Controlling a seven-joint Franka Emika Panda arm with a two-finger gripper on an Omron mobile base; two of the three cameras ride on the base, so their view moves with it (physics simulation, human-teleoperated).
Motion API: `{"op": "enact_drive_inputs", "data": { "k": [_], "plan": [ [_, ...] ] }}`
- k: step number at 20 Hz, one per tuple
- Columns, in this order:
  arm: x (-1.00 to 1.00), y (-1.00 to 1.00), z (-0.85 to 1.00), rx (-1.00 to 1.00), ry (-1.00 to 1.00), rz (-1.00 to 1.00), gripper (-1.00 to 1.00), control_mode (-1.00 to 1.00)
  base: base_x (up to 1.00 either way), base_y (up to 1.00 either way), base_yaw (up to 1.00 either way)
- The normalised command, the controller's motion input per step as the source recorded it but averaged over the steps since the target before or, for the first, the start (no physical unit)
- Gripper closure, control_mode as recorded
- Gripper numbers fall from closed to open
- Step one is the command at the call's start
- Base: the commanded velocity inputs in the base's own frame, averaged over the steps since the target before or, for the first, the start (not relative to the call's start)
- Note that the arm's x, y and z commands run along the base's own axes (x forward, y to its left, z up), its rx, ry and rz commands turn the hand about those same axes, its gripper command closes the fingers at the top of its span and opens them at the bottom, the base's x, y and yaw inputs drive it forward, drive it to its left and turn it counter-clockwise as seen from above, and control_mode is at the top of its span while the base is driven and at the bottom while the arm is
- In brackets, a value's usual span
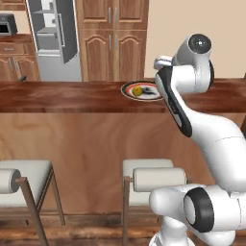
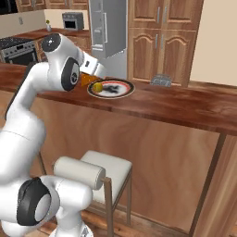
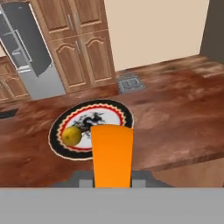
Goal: Take the cheese, chicken drumstick, and lemon from the fridge and place them on the plate on the dining counter to create an appetizer plate.
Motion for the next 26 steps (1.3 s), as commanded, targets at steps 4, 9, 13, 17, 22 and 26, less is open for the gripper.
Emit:
{"op": "enact_drive_inputs", "data": {
  "k": [4, 9, 13, 17, 22, 26],
  "plan": [
    [0.98, 0.00, -0.48, 0.00, 0.09, -0.01, 1.00, -1.00, 0.00, 0.00, 0.00],
    [0.86, 0.00, -0.47, 0.00, 0.05, 0.00, 1.00, -1.00, 0.00, 0.00, 0.00],
    [0.66, 0.00, -0.35, 0.00, 0.00, 0.00, 1.00, -1.00, 0.00, 0.00, 0.00],
    [0.59, 0.00, -0.40, 0.00, 0.01, 0.00, 1.00, -1.00, 0.00, 0.00, 0.00],
    [0.51, 0.00, -0.32, 0.00, 0.00, 0.00, 1.00, -1.00, 0.00, 0.00, 0.00],
    [0.56, 0.00, -0.21, 0.00, 0.00, 0.00, 1.00, -1.00, 0.00, 0.00, 0.00]
  ]
}}
